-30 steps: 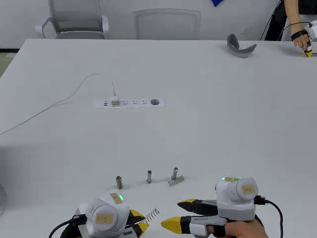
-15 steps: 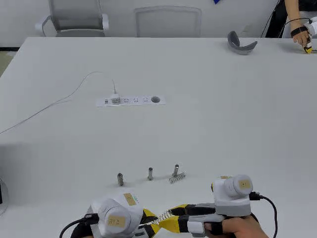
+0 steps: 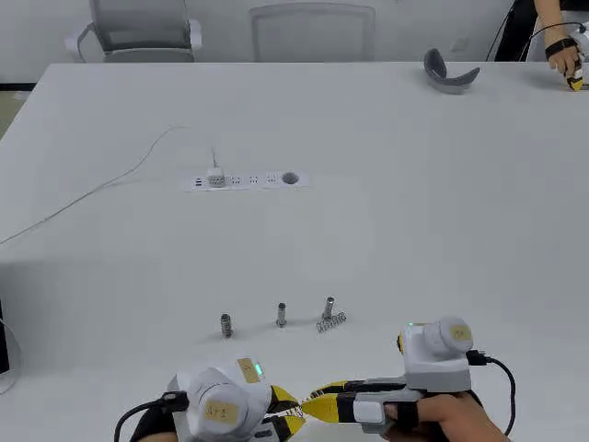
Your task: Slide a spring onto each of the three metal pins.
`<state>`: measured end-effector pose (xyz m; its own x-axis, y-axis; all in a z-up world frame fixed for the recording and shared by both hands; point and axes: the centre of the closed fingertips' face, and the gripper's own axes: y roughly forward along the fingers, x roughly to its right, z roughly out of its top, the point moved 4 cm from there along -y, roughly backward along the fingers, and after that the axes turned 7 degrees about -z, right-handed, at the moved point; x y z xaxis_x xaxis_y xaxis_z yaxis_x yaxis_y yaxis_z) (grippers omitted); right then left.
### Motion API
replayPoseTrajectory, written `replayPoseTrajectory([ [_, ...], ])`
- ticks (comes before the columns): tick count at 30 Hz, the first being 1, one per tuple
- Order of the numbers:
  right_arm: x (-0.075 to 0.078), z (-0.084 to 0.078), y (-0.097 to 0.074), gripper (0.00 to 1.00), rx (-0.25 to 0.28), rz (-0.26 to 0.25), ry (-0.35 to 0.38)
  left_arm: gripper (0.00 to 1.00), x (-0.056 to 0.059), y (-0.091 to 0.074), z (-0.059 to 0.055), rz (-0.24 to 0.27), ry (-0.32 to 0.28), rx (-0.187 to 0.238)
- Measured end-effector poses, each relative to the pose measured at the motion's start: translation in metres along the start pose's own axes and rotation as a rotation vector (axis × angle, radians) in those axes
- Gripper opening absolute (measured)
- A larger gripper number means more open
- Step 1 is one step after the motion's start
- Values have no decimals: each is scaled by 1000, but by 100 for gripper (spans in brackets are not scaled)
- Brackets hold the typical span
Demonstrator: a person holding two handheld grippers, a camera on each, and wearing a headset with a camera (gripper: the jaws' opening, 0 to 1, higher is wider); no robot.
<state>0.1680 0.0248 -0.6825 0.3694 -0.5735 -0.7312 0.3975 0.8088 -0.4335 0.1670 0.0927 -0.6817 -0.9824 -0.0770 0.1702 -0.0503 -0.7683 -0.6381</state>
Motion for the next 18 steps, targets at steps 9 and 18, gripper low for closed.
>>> replayPoseTrajectory([
  [9,-6,5,-3,13,-1,20,8,10,0,0,8,-18,44,5],
  [18,-16,23,-10,12,8,11,-89,10,-10,-9,22,-69,42,61],
])
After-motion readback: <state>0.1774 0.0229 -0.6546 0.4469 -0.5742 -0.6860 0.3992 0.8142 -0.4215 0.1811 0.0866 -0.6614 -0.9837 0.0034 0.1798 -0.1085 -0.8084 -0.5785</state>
